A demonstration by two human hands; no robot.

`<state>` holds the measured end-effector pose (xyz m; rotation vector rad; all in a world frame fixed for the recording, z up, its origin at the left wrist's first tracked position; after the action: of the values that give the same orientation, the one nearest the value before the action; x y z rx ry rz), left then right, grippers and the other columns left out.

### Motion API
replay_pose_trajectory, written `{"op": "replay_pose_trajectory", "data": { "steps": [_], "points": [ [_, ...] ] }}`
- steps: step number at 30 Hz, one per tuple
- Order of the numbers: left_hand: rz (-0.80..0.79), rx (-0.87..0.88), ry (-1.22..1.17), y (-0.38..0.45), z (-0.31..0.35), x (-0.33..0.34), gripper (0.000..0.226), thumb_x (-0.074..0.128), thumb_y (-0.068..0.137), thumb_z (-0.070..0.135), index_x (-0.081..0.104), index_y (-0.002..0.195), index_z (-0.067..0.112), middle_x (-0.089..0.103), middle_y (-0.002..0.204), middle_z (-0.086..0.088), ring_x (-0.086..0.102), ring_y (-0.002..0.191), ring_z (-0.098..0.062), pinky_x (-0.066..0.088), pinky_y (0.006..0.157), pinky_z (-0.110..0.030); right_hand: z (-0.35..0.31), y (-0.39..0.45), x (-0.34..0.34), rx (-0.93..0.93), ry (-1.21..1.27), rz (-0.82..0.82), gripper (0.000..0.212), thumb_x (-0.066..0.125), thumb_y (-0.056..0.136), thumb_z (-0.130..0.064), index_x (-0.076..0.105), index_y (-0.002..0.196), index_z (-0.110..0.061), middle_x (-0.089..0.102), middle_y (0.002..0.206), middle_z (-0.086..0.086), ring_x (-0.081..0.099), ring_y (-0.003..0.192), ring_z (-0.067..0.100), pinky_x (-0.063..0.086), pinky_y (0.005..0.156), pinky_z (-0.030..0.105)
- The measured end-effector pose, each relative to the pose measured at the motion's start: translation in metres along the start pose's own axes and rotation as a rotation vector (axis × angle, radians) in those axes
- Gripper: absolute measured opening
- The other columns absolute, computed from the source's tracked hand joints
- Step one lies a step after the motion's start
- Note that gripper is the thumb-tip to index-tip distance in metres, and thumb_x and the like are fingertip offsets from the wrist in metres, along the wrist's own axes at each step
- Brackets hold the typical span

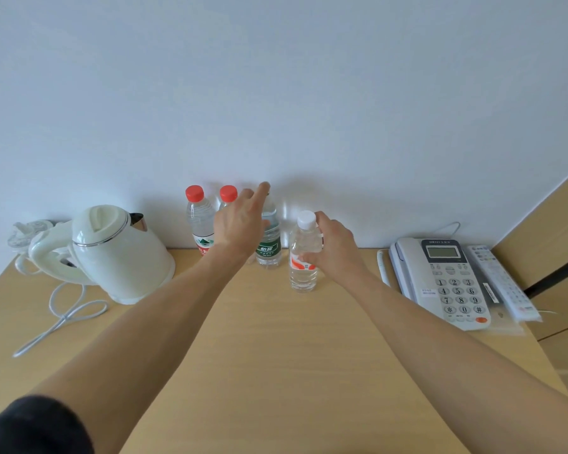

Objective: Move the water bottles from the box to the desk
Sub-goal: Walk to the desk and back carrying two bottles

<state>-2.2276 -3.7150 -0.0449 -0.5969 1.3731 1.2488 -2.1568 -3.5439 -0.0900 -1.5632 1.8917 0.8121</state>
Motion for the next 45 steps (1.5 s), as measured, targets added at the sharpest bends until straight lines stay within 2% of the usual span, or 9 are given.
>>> {"op": "replay_pose_trajectory", "data": {
  "steps": [5, 13, 16, 24, 30, 36, 39, 42, 45],
  "points": [
    [0.014, 0.014, -0.049, 0.007, -0.002, 0.001, 0.053, 0.076, 0.079, 0.005, 0.047, 0.123, 0.015, 0.058, 0.091, -0.009, 0.057, 0.069, -0.035, 0.048, 0.054, -0.042, -0.002, 0.013, 0.004, 0.002, -0.001, 0.025, 0.058, 0.084, 0.073, -0.021, 0.051, 0.121, -0.020, 0.057, 0.104, 0.007, 0.056, 0.100, 0.028, 0.045, 0.078, 0.036],
    [-0.044, 0.003, -0.078, 0.018, -0.003, 0.002, 0.055, 0.079, 0.081, 0.012, 0.047, 0.125, 0.014, 0.060, 0.098, -0.010, 0.059, 0.076, -0.037, 0.053, 0.063, -0.046, -0.009, 0.050, 0.011, 0.011, 0.055, 0.072, 0.058, 0.082, 0.074, -0.017, 0.048, 0.120, -0.020, 0.059, 0.111, 0.007, 0.056, 0.103, 0.027, 0.046, 0.079, 0.036],
    [-0.042, 0.006, -0.074, 0.019, -0.007, 0.002, 0.056, 0.080, 0.080, 0.014, 0.047, 0.126, 0.014, 0.060, 0.097, -0.010, 0.059, 0.075, -0.036, 0.053, 0.063, -0.046, -0.009, 0.056, 0.016, 0.015, 0.060, 0.094, 0.057, 0.080, 0.075, -0.014, 0.047, 0.121, -0.016, 0.058, 0.113, 0.009, 0.055, 0.105, 0.028, 0.039, 0.077, 0.032],
    [-0.030, 0.023, -0.083, 0.019, -0.008, 0.004, 0.058, 0.081, 0.080, 0.015, 0.048, 0.127, 0.015, 0.061, 0.099, -0.009, 0.059, 0.076, -0.034, 0.045, 0.059, -0.040, -0.007, 0.054, 0.017, -0.015, 0.051, 0.137, 0.061, 0.083, 0.074, -0.020, 0.048, 0.124, -0.015, 0.056, 0.113, 0.009, 0.052, 0.099, 0.024, 0.040, 0.078, 0.033],
    [-0.034, 0.020, -0.076, 0.017, -0.006, 0.003, 0.059, 0.080, 0.081, 0.015, 0.047, 0.129, 0.016, 0.061, 0.100, -0.008, 0.059, 0.076, -0.034, 0.046, 0.060, -0.040, -0.005, 0.058, 0.010, 0.064, -0.036, 0.111, 0.054, 0.085, 0.074, -0.025, 0.036, 0.095, -0.012, 0.053, 0.089, 0.009, 0.049, 0.082, 0.029, 0.028, 0.064, 0.032],
    [-0.042, -0.010, -0.054, 0.015, -0.004, 0.001, 0.060, 0.080, 0.082, 0.018, 0.045, 0.132, 0.019, 0.061, 0.101, -0.007, 0.061, 0.078, -0.033, 0.046, 0.060, -0.038, -0.005, 0.058, 0.011, 0.077, -0.051, 0.067, 0.053, 0.084, 0.077, -0.025, 0.036, 0.096, -0.013, 0.063, 0.099, 0.014, 0.058, 0.091, 0.033, 0.034, 0.064, 0.033],
    [-0.057, -0.021, -0.035, 0.014, -0.003, 0.000, 0.061, 0.079, 0.084, 0.020, 0.044, 0.133, 0.020, 0.062, 0.102, -0.007, 0.061, 0.080, -0.032, 0.048, 0.061, -0.039, -0.004, 0.057, 0.008, 0.078, -0.029, 0.046, 0.049, 0.084, 0.076, -0.025, 0.043, 0.099, -0.010, 0.065, 0.101, 0.013, 0.061, 0.092, 0.033, 0.046, 0.068, 0.038],
    [-0.073, -0.036, -0.042, 0.014, -0.003, -0.002, 0.060, 0.077, 0.084, 0.017, 0.043, 0.133, 0.023, 0.061, 0.101, -0.006, 0.060, 0.080, -0.030, 0.053, 0.064, -0.042, -0.002, 0.056, 0.004, 0.081, -0.024, 0.016, 0.046, 0.082, 0.075, -0.017, 0.048, 0.105, -0.007, 0.065, 0.101, 0.010, 0.063, 0.094, 0.031, 0.054, 0.078, 0.045],
    [-0.082, -0.048, -0.048, 0.013, -0.004, -0.003, 0.061, 0.071, 0.084, 0.008, 0.043, 0.135, 0.025, 0.060, 0.100, -0.005, 0.058, 0.082, -0.029, 0.054, 0.064, -0.042, 0.001, 0.057, 0.002, 0.076, -0.024, 0.006, 0.040, 0.077, 0.075, -0.008, 0.051, 0.105, -0.009, 0.066, 0.097, 0.008, 0.064, 0.091, 0.031, 0.055, 0.077, 0.045]
  ]
}}
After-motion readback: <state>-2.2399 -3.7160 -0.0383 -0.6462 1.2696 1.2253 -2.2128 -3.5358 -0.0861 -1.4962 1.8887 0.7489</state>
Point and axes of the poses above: each hand's wrist, its own y-axis towards the middle knuckle, its own x-axis out of the palm, z = x × y, the point moved 6 cm from there along y, towards the middle knuckle
